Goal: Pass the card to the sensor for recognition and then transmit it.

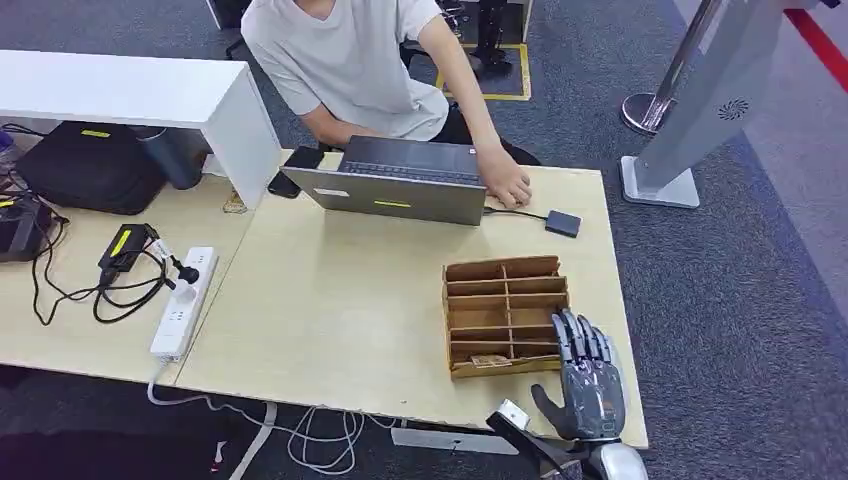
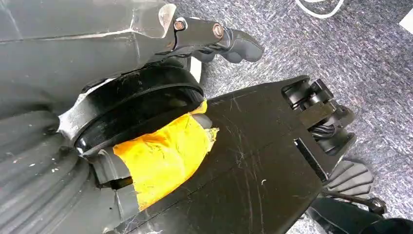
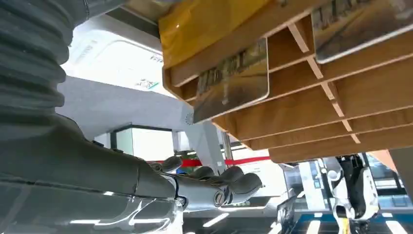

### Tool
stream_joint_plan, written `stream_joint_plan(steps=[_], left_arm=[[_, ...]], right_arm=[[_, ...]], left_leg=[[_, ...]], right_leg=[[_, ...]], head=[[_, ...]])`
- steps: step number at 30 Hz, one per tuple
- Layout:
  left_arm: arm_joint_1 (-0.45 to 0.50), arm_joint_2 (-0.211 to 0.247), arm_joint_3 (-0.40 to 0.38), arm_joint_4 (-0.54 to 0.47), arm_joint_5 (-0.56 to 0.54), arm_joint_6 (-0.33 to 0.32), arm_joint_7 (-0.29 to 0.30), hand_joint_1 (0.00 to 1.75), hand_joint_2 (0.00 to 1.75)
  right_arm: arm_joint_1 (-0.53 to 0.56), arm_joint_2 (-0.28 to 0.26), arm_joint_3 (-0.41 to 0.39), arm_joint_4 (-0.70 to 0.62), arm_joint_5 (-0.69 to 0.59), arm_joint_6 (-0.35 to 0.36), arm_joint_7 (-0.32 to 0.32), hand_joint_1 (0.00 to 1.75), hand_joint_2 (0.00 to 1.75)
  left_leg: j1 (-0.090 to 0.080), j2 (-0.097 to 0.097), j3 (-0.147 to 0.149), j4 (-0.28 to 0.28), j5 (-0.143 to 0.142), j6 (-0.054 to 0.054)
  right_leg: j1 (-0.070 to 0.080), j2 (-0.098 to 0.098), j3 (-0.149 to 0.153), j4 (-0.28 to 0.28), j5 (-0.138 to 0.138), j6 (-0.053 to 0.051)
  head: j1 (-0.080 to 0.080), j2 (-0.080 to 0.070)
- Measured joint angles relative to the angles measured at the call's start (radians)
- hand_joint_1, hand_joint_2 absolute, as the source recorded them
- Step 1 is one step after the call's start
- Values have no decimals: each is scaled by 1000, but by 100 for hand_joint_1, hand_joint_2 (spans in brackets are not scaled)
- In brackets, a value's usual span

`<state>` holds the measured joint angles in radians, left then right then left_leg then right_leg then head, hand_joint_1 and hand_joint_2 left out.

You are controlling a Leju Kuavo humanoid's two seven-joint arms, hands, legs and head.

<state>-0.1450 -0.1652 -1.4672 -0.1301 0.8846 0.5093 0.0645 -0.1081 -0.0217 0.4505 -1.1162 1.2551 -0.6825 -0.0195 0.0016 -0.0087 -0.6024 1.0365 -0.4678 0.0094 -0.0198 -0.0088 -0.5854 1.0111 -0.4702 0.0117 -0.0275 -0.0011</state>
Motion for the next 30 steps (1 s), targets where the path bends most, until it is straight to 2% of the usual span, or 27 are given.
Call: stream_joint_plan(steps=[30], left_arm=[[0, 0, 0, 0, 0, 0, 2, 0, 175]], right_arm=[[-48, 21, -24, 61, -35, 1, 6, 0, 175]], left_leg=[[0, 0, 0, 0, 0, -1]], right_leg=[[0, 0, 0, 0, 0, 0]], head=[[0, 0]])
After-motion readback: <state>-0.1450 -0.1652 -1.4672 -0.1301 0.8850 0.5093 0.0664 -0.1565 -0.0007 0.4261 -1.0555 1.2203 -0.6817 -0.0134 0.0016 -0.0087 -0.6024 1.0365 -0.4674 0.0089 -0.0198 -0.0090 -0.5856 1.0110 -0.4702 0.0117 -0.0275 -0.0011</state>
